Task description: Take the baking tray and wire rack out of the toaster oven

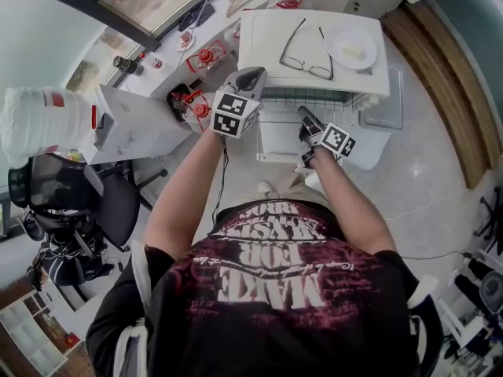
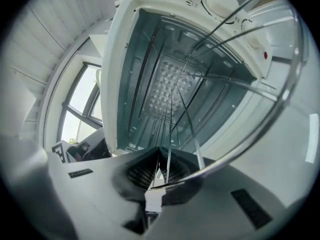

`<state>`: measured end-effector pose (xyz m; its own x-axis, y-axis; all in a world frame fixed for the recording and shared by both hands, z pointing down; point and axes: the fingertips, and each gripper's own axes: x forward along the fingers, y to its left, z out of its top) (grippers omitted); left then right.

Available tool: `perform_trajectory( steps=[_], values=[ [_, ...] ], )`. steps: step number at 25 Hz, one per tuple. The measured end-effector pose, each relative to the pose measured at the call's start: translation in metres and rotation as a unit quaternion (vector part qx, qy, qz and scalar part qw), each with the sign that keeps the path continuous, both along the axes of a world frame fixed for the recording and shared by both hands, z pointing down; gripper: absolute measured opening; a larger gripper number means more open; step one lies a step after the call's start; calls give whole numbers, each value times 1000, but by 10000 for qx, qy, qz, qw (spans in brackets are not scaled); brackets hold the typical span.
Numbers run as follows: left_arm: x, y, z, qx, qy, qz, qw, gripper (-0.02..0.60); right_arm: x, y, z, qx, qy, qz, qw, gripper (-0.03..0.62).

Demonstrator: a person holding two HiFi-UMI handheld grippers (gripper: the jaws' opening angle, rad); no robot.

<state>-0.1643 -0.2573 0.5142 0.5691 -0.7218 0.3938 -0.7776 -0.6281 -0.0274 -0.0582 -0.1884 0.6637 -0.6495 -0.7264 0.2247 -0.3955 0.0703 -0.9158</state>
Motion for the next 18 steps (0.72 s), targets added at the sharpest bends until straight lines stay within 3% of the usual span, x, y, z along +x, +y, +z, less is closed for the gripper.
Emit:
perform_trajectory(
  steps=[18],
  values=[
    [4, 4, 1, 98, -50, 479, 9988, 5, 5, 95, -20, -100, -563, 318, 9979, 5]
  ],
)
